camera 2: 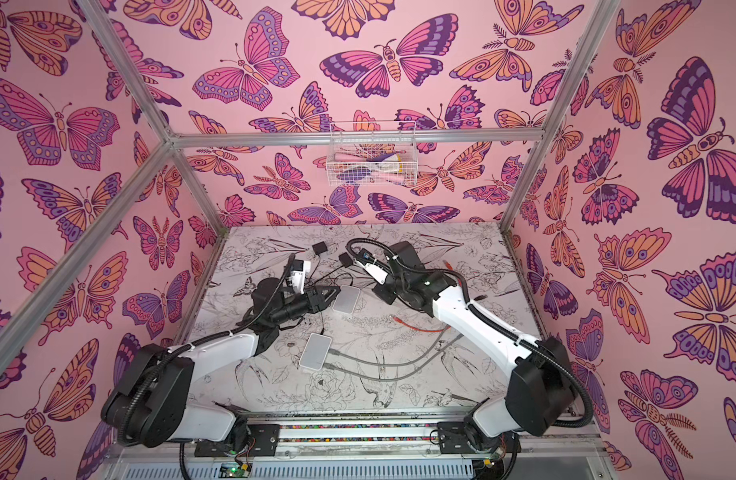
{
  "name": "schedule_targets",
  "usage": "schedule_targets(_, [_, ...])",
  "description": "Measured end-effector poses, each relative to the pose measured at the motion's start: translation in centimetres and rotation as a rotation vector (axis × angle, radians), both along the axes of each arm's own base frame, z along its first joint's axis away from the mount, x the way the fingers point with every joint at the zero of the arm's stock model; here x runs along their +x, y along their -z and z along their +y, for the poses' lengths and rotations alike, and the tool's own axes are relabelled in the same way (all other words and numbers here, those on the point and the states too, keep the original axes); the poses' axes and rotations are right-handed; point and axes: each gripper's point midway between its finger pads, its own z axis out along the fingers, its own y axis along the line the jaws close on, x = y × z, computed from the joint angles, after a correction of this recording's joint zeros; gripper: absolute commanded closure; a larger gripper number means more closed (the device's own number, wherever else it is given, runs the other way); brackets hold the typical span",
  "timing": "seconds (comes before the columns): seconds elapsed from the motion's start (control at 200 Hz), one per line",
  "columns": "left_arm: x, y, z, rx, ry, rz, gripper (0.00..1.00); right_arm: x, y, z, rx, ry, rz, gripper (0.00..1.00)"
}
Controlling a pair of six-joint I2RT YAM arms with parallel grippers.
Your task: Insert the plug into the switch port
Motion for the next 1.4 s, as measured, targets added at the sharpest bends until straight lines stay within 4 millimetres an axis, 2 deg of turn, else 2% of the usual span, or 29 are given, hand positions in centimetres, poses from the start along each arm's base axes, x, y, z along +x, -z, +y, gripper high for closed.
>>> schedule_targets(0.085, [0.7, 1.2, 0.6, 0.09, -0.031, 0.031, 0.51, 2.1, 1.6, -1.0, -0.099, 0.023, -0.007, 1.0])
schedule_targets(0.23, [1.9, 5.5, 0.9, 0.226, -0.042, 0.138, 0.53, 4.5, 6.8, -1.6, -0.248, 0.02, 0.097, 1.0])
schedule_targets(0.331, [2.3, 8.6, 0.9, 0.302, -0.035, 0.213, 0.53, 4.5, 10.1, -1.5, -0.307, -0.005, 0.181, 1.0])
schedule_targets(0.441, [2.8, 10.3, 0.8, 0.368, -0.03, 0.25, 0.53, 3.6, 12.6, -1.5, -0.338, -0.033, 0.254, 1.0])
schedule_targets(0.641, [5.6, 10.5, -0.2, 0.425, -0.017, 0.244, 0.53, 2.8, 13.8, -0.5, -0.341, -0.078, 0.284, 1.0])
schedule_targets(0.762, [6.5, 11.2, -0.7, 0.453, -0.007, 0.257, 0.54, 2.5, 14.7, -0.1, -0.344, -0.092, 0.301, 1.0])
schedule_targets(1.037, [6.4, 14.4, -0.3, 0.531, -0.001, 0.347, 0.5, 2.2, 15.4, -0.2, -0.349, -0.096, 0.311, 1.0])
schedule_targets(1.398, [6.8, 14.2, 0.1, 0.558, -0.018, 0.35, 0.47, 2.2, 17.7, 0.2, -0.36, -0.108, 0.34, 1.0])
